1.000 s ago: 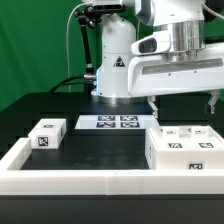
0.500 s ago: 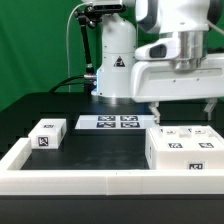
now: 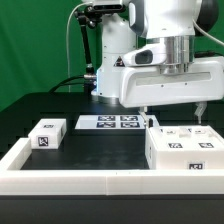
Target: Assemble cabinet
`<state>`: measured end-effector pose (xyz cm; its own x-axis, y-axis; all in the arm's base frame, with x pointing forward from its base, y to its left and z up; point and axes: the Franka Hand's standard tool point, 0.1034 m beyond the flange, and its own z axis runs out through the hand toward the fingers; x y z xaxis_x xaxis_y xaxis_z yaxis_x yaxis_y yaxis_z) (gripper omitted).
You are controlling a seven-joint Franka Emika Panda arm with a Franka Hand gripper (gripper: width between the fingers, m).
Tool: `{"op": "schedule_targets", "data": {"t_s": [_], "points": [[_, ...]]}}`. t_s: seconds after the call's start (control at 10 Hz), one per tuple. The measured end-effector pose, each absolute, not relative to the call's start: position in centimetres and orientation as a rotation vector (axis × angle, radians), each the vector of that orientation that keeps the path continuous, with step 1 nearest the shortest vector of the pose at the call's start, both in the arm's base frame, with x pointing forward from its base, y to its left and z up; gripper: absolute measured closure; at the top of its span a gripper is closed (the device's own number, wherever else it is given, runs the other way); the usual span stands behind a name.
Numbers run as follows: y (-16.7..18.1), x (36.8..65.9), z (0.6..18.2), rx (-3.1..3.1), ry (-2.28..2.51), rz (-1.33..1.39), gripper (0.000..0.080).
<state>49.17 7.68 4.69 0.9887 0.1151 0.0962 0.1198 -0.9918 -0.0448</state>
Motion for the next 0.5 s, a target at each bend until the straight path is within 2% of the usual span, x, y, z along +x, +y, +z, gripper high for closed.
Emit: {"op": "schedule_targets", "data": {"t_s": [0.5], "points": [[9.0, 48.6, 3.1, -3.095, -0.027, -0.125, 0.0003]]}}
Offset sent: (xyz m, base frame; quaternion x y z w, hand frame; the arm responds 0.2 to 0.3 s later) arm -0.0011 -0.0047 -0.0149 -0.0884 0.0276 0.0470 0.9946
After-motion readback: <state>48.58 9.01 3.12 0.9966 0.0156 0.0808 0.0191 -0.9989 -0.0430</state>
